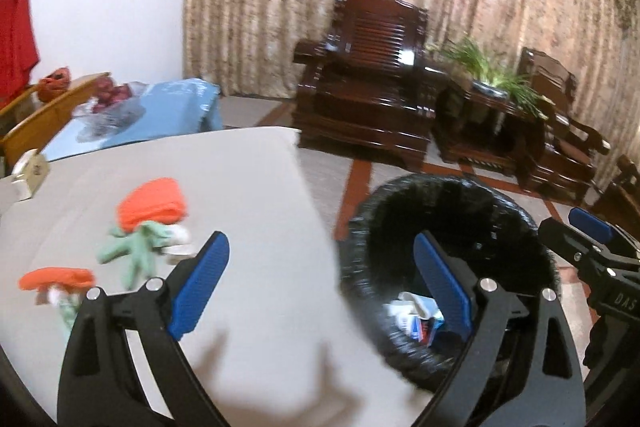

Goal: Collect trash
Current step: 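Move both open grippers back over the table toward the green gloves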

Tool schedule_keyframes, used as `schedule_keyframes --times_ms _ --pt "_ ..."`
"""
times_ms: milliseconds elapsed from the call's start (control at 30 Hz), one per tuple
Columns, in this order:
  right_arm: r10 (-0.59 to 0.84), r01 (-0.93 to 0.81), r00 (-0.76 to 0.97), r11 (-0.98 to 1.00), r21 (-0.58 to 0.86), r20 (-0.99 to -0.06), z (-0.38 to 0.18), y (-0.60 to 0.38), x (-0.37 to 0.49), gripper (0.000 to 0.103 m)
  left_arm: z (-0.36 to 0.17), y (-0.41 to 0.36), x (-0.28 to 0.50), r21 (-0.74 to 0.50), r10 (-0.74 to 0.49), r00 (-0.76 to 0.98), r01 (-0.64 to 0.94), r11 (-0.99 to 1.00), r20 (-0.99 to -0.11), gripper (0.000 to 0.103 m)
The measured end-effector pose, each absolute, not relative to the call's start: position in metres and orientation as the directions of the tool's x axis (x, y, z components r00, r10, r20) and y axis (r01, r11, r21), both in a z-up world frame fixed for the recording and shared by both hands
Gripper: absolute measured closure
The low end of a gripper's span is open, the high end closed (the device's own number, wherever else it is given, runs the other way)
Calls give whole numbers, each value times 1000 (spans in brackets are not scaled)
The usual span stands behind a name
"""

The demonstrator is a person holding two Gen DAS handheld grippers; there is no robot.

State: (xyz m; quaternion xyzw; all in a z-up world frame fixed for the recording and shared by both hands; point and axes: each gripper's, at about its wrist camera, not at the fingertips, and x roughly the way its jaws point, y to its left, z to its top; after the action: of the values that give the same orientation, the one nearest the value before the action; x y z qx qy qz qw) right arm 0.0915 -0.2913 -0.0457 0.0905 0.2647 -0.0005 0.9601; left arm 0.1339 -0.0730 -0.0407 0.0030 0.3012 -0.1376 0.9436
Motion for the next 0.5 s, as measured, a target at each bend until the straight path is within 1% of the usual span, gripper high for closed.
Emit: schedule_keyframes --times_ms 267,500 --pt "151 -77 850 984 163 -505 -44 -220 114 6 -37 -3 122 -52 -131 815 123 991 -565 12" --pt "208 -165 841 978 131 -500 -58 -163 129 6 -52 52 119 -4 9 813 -14 1000 -582 12"
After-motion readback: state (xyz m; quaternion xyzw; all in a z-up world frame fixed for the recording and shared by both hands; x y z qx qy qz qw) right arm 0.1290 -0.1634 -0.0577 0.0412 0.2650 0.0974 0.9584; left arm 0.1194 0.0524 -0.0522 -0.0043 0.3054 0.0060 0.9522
